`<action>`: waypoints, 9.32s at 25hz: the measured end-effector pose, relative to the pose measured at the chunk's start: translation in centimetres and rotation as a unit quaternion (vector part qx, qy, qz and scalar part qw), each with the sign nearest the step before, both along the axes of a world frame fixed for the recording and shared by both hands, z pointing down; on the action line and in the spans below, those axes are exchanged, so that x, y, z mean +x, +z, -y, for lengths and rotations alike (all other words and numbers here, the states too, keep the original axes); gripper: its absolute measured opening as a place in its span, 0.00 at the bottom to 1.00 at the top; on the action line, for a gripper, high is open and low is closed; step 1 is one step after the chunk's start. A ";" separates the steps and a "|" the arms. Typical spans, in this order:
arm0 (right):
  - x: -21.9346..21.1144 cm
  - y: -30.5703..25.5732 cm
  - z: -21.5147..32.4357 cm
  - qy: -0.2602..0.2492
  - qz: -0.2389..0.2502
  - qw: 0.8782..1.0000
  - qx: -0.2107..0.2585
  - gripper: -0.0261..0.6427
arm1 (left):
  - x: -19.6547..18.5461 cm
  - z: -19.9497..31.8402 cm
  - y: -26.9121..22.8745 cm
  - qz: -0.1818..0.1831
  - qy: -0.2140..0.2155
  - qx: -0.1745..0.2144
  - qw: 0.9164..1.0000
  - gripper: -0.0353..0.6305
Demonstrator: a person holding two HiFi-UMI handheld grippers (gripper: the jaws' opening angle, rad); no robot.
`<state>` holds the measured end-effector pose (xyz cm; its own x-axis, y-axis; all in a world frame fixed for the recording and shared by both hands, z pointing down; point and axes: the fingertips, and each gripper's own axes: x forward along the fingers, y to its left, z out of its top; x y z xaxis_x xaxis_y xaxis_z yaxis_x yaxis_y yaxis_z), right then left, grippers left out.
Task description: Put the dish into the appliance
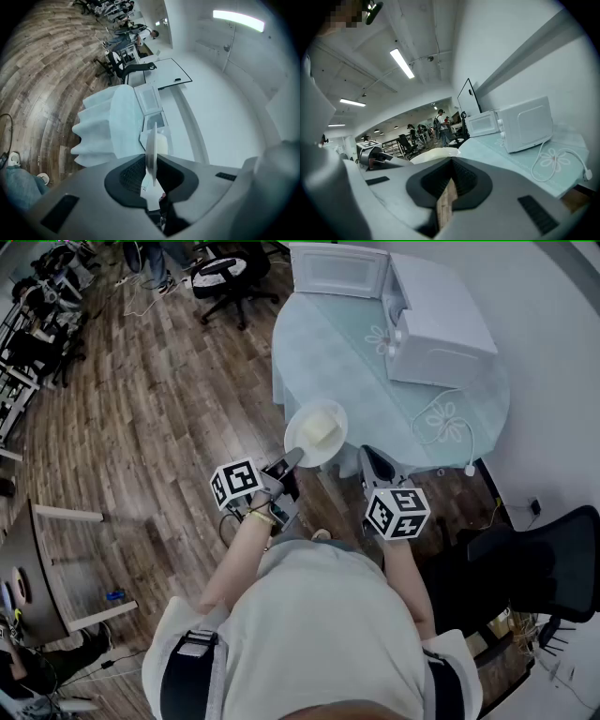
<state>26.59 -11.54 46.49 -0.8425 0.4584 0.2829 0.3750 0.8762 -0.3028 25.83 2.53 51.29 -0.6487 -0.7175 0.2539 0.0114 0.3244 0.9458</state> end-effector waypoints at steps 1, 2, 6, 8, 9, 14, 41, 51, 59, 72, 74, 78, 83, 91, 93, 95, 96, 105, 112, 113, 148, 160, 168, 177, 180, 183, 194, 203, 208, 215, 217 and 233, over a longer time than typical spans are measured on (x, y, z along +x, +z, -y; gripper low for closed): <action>0.3 -0.1 -0.1 -0.002 0.001 1.000 0.000 0.05 | 0.3 0.0 0.0 0.000 0.000 -0.001 1.000 0.13; 0.6 -0.2 -0.2 -0.003 0.001 1.000 0.000 0.05 | 0.7 -0.1 -0.1 0.000 0.000 -0.001 1.000 0.13; 1.5 -0.2 -0.3 -0.006 0.003 1.000 0.004 0.05 | 1.6 -0.2 -0.2 0.000 -0.003 0.000 1.000 0.13; 1.7 -0.2 -0.2 -0.006 0.003 1.000 0.003 0.05 | 1.9 -0.1 -0.3 0.000 -0.003 0.000 1.000 0.13; 1.8 -0.2 -0.2 -0.006 0.003 1.000 0.003 0.05 | 2.0 -0.1 -0.3 0.001 -0.002 -0.001 1.000 0.13; 2.3 -0.1 -0.9 -0.020 0.002 1.000 -0.001 0.05 | 2.2 0.0 -0.7 0.007 -0.001 -0.006 1.000 0.13; -6.8 0.5 -7.3 -0.018 -0.015 1.000 0.002 0.05 | -6.5 -6.0 -0.3 0.003 -0.003 0.018 1.000 0.14; -15.8 -0.2 -10.8 0.027 -0.006 1.000 -0.001 0.05 | -15.3 -9.5 -0.1 -0.003 0.050 0.008 0.999 0.13; -21.3 -0.1 -14.5 0.053 -0.015 0.998 0.010 0.05 | -21.4 -12.5 -0.1 -0.010 0.094 0.014 0.995 0.14; -28.7 0.3 -19.0 0.113 -0.018 0.993 0.019 0.05 | -30.2 -16.9 0.9 -0.018 0.159 0.011 0.987 0.14; -29.4 0.4 -19.3 0.121 -0.018 0.992 0.019 0.05 | -31.2 -17.4 1.1 -0.021 0.162 0.011 0.986 0.14; -30.6 0.2 -19.7 0.138 -0.014 0.990 0.019 0.05 | -32.6 -18.3 1.3 -0.025 0.173 0.010 0.985 0.14; -31.5 0.0 -19.7 0.157 -0.012 0.987 0.021 0.05 | -33.7 -18.7 1.0 -0.027 0.184 0.012 0.983 0.14; -33.8 0.8 -17.4 0.170 -0.012 0.985 0.030 0.05 | -37.3 -17.2 1.4 -0.027 0.180 0.017 0.983 0.14; -34.8 0.8 -16.5 0.175 -0.011 0.984 0.028 0.05 | -38.3 -16.6 1.5 -0.028 0.181 0.019 0.983 0.14; -36.0 0.7 -15.4 0.181 -0.010 0.983 0.029 0.05 | -39.4 -16.0 1.5 -0.029 0.183 0.018 0.983 0.14; -36.6 0.6 -14.9 0.185 -0.010 0.982 0.029 0.05 | -40.0 -15.6 1.4 -0.030 0.185 0.018 0.982 0.14; -41.7 -0.5 -11.2 0.197 -0.002 0.980 0.018 0.05 | -45.4 -11.4 0.2 -0.026 0.212 0.015 0.977 0.14; -44.7 -0.5 -8.8 0.209 0.002 0.978 0.014 0.05 | -49.3 -7.8 -0.6 -0.025 0.231 0.019 0.972 0.14; -44.8 -0.6 -8.3 0.212 0.004 0.977 0.016 0.05 | -49.7 -7.2 -0.6 -0.024 0.235 0.019 0.972 0.14; -41.7 1.5 -0.1 0.423 -0.038 0.905 0.004 0.05 | -55.0 17.8 3.0 -0.043 0.452 0.023 0.890 0.14; -43.3 3.3 0.4 0.485 -0.070 0.872 -0.018 0.05 | -57.1 23.0 6.9 -0.051 0.494 0.006 0.868 0.14; -44.2 4.4 0.6 0.516 -0.090 0.852 -0.027 0.05 | -58.6 25.5 9.3 -0.072 0.500 0.002 0.863 0.14; -45.4 5.5 0.5 0.539 -0.106 0.835 -0.032 0.05 | -58.9 27.9 10.7 -0.081 0.509 0.005 0.857 0.14; -45.3 5.8 0.3 0.543 -0.114 0.831 -0.032 0.05 | -58.9 28.2 11.3 -0.091 0.503 0.007 0.860 0.14; -45.2 5.8 0.3 0.550 -0.118 0.826 -0.030 0.05 | -59.0 28.9 11.8 -0.094 0.499 0.001 0.861 0.14; -43.8 5.6 0.0 0.576 -0.130 0.807 -0.022 0.05 | -59.0 31.8 12.6 -0.094 0.488 -0.025 0.867 0.13; -42.4 5.7 -0.6 0.595 -0.136 0.791 -0.026 0.05 | -58.7 33.0 12.8 -0.095 0.479 -0.031 0.872 0.13; -42.6 5.7 -0.7 0.595 -0.134 0.792 -0.025 0.05 | -58.6 33.0 12.7 -0.095 0.485 -0.025 0.869 0.13; -43.7 5.4 -1.0 0.586 -0.131 0.799 -0.022 0.05 | -59.1 32.0 11.8 -0.086 0.504 -0.016 0.859 0.24; -44.1 5.3 -1.1 0.583 -0.127 0.802 -0.021 0.05 | -59.1 31.5 11.4 -0.084 0.511 -0.017 0.855 0.25; -45.2 4.6 -0.3 0.588 -0.107 0.802 -0.006 0.05 | -57.2 23.7 7.0 0.001 0.603 -0.037 0.797 0.13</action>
